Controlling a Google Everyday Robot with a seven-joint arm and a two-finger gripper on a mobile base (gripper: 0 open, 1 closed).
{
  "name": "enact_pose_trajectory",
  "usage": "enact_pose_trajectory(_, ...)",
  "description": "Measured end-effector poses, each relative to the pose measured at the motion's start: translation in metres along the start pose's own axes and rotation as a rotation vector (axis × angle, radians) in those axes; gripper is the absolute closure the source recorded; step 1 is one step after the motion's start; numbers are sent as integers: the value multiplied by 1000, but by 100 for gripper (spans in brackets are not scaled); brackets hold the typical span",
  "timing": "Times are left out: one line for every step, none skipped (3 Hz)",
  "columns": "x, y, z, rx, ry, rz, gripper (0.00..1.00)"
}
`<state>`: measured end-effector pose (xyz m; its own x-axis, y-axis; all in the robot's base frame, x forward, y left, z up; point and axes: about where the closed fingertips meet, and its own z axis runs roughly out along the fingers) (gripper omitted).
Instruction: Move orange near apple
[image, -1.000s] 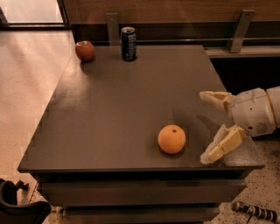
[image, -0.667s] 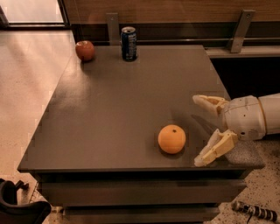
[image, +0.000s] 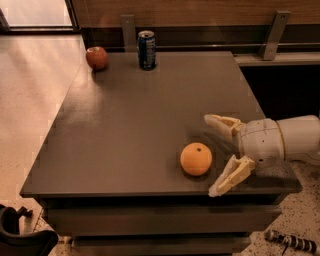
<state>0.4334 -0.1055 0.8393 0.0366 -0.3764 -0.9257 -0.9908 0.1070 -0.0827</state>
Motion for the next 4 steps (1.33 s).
enact_pose_trajectory(0, 5, 10, -21, -15, -12, 16)
enact_pose_trajectory(-7, 11, 16, -33, -10, -39, 44)
enact_pose_trajectory(-7, 11, 17, -35, -10, -39, 67)
enact_pose_trajectory(-9, 12, 18, -39, -10, -42, 92)
